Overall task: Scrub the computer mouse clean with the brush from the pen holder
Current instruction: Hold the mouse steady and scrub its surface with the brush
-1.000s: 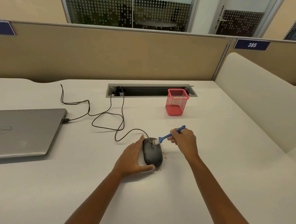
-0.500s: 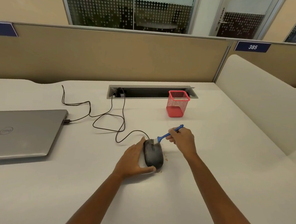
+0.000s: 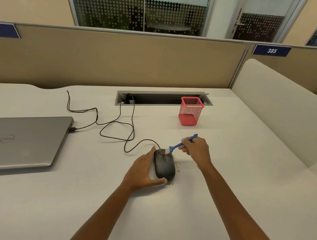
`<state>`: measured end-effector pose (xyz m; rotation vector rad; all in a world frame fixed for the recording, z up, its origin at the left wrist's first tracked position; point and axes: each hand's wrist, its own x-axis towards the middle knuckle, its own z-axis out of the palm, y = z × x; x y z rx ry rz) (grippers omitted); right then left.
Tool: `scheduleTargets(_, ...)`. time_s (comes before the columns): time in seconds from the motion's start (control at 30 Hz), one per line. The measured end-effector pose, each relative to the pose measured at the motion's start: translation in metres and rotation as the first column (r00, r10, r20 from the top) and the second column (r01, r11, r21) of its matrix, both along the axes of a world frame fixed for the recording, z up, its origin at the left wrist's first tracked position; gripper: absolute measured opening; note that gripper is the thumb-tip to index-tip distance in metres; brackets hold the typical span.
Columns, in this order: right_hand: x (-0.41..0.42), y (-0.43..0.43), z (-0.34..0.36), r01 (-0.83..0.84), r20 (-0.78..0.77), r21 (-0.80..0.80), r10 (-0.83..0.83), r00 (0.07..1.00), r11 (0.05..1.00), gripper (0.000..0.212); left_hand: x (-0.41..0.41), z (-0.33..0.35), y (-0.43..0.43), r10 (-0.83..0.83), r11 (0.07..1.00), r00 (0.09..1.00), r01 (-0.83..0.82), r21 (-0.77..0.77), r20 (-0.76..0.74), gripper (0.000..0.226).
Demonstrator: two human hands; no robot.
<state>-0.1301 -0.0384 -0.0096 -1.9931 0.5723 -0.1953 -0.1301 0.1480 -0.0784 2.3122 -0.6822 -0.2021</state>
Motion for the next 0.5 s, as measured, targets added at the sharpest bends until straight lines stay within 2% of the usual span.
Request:
scheduleTargets(0.23,-0.002,-0.001,-0.01,-0.006,-0.055,-0.022,0.004,0.998,1.0,0.027,0.0,0.0,0.0,0.005,1.0,1.0,-0.005,-0.001,-0.011,0.117)
scheduleTargets(0.37,0.001,-0.007,-0.005,0.024,-0.032,-0.104,-0.027,0.999,0.994,0.027,0.0,0.0,0.0,0.004,1.0,1.0,-0.004,-0.012,-0.01,0.117)
scheduleTargets(0.5,0.007,0.001,0.0,0.022,-0.002,-0.109,-0.022,1.0,0.994,0.028,0.0,-0.001,0.0,0.001,1.0,1.0,-0.001,-0.008,-0.01,0.117)
